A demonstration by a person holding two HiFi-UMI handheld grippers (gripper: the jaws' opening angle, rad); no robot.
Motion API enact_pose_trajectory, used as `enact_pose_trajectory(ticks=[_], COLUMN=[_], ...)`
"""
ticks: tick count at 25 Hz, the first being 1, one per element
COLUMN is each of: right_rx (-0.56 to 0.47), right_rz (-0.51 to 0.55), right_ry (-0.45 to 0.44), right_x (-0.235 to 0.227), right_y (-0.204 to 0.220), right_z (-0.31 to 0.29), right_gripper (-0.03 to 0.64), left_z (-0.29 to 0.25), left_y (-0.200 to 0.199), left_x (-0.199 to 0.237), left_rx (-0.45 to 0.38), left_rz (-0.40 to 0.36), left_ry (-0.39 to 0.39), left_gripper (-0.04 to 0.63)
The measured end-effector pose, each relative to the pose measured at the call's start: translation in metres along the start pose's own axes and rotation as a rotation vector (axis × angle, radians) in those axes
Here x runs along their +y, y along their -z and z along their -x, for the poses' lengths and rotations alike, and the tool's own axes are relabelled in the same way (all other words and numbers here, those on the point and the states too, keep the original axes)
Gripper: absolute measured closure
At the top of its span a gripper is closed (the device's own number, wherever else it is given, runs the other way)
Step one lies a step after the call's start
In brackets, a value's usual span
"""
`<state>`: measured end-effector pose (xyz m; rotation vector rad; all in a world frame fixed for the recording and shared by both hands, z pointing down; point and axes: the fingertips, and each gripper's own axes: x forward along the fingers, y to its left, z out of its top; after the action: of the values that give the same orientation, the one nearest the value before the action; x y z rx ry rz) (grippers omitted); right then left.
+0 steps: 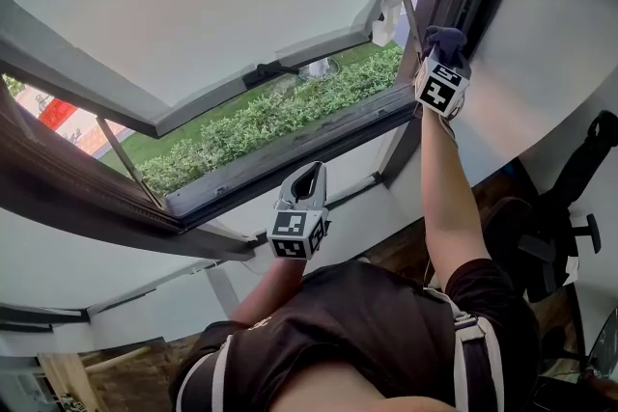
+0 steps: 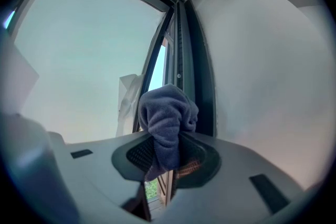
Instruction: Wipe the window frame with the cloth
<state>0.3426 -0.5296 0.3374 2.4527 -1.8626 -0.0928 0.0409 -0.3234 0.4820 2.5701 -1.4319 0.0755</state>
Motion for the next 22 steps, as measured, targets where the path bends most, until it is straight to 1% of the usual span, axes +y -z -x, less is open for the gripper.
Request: enact_pose_trajectory(ticks=[5, 11, 15, 22], right_rx=[0.018, 0.093, 0.136, 0.220], right_rz=[0.001, -0.034, -0.056, -0.149], right_ry=[-0.004, -0.026, -0.041, -0.061], right_x=[0.002, 0.002, 0.004, 0.007], right_y=[0.011, 0.049, 0.066, 0.096], right_z=[-0.001, -0.002, -0.002, -0.003], right_gripper=[0.520, 0.520, 0.520, 0.520], left_z=[-0.001, -0.003, -0.002, 0.001], left_y=[0.001, 0.000, -0.003, -0.001], left_x=[0.002, 0.002, 0.000, 0.005], left_rx=[0.002, 0.000, -0.001, -0.006], left_rz=[-0.003, -0.009, -0.002, 0.000], left_ry=[0.008, 0.015, 0.014, -0.001], left_gripper=[0.586, 0.586, 0.586, 0.586])
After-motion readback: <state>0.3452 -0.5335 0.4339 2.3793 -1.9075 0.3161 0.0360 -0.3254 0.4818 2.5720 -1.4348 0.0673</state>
